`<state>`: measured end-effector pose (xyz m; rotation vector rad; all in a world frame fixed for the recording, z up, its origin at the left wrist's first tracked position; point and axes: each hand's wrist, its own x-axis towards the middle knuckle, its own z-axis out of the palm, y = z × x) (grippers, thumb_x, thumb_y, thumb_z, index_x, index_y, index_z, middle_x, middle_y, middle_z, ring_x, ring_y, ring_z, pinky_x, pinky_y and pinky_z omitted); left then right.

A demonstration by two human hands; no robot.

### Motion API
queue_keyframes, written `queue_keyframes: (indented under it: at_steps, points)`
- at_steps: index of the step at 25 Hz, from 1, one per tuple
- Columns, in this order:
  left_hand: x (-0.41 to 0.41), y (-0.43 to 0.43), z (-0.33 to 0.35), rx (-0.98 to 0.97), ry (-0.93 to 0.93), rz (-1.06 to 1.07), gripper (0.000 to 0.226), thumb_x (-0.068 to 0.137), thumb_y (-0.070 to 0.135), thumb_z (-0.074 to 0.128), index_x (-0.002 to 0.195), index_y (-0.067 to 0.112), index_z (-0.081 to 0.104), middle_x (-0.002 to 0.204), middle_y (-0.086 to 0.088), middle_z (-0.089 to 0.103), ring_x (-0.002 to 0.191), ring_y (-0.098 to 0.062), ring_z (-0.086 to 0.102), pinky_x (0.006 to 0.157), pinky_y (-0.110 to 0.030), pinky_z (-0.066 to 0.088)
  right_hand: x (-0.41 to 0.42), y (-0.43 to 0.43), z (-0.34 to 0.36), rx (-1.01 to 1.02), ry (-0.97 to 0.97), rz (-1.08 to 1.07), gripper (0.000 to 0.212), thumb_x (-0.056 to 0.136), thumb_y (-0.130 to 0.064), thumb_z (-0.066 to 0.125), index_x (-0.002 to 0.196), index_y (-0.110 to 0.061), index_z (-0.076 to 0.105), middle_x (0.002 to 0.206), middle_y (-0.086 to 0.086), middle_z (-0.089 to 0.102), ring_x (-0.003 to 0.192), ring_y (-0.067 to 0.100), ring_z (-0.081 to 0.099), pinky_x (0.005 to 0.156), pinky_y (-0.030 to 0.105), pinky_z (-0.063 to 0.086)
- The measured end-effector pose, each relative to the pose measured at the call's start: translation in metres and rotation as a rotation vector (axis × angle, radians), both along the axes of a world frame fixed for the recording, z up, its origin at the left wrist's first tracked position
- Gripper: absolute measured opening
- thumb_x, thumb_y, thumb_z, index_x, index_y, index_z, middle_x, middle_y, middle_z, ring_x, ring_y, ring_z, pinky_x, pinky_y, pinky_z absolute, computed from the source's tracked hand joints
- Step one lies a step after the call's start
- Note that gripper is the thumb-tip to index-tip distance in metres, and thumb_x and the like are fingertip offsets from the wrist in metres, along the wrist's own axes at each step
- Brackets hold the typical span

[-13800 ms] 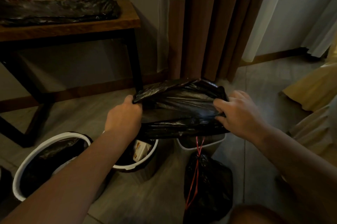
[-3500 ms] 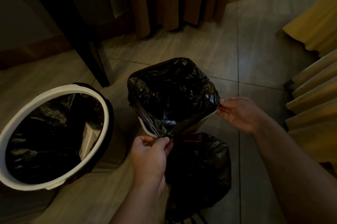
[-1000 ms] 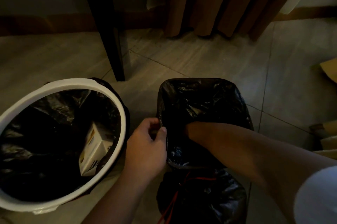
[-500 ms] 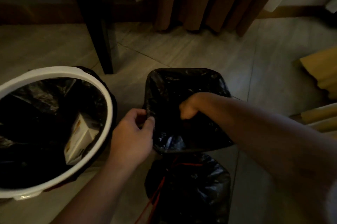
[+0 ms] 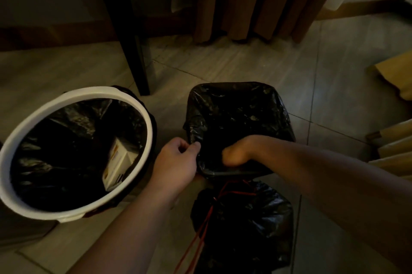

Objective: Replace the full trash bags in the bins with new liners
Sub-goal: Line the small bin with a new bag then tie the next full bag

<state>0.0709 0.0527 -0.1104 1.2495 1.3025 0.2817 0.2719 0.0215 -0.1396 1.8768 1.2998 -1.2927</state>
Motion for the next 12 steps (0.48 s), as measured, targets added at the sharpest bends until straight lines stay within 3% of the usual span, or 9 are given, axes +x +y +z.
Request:
queue_keyframes:
  at_steps: [2,4,6,8,10,12]
  points:
    - [0.001,0.0,-0.002,0.031,0.023,-0.004,0.034,0.099,0.048,0.066,0.079,0.022,0.061,0.057,0.008,0.062,0.068,-0.022,0.064,0.061,-0.039,0.05,0.003,-0.001,-0.004,-0.084,-0.014,-0.08,0.051,0.112,-0.032,0.047,0.157,-0.008,0.043,0.161,0.017,0.042,0.14,0.036,0.049,0.115,0.041,0.04]
    - [0.001,-0.001,-0.002,0.042,0.029,-0.023,0.032,0.101,0.048,0.064,0.083,0.022,0.062,0.064,0.005,0.062,0.068,-0.021,0.062,0.061,-0.037,0.048,0.006,-0.004,-0.005,-0.097,-0.075,-0.131,0.048,0.109,-0.034,0.055,0.149,-0.008,0.052,0.151,0.015,0.052,0.132,0.035,0.056,0.103,0.039,0.046]
    - [0.001,-0.004,0.0,0.035,0.028,-0.036,0.031,0.102,0.047,0.062,0.088,0.02,0.063,0.076,-0.002,0.065,0.074,-0.023,0.064,0.062,-0.038,0.049,0.0,-0.005,0.002,-0.068,-0.087,-0.022,0.047,0.11,-0.031,0.052,0.15,-0.006,0.051,0.152,0.019,0.051,0.135,0.037,0.054,0.106,0.041,0.044]
    - [0.002,-0.003,0.001,0.069,0.032,-0.042,0.031,0.103,0.047,0.062,0.087,0.02,0.062,0.076,-0.002,0.062,0.071,-0.021,0.062,0.058,-0.035,0.045,-0.006,0.001,0.019,-0.058,-0.074,0.111,0.043,0.112,-0.02,0.045,0.15,-0.002,0.05,0.154,0.02,0.049,0.134,0.037,0.052,0.108,0.04,0.042]
    - [0.004,0.0,0.001,0.093,0.037,-0.036,0.031,0.103,0.048,0.061,0.086,0.022,0.06,0.073,0.0,0.059,0.067,-0.019,0.059,0.056,-0.032,0.039,0.004,0.007,0.038,0.18,-0.058,0.025,0.037,0.105,-0.016,0.048,0.138,-0.009,0.063,0.14,0.013,0.062,0.116,0.029,0.061,0.1,0.036,0.048]
    - [0.01,0.003,0.003,0.083,0.035,-0.028,0.03,0.104,0.048,0.06,0.088,0.023,0.059,0.078,0.0,0.061,0.07,-0.019,0.059,0.057,-0.03,0.038,0.025,-0.006,0.06,0.597,-0.131,-0.095,0.034,0.096,-0.021,0.053,0.125,-0.026,0.071,0.119,-0.001,0.071,0.104,0.021,0.067,0.093,0.038,0.056]
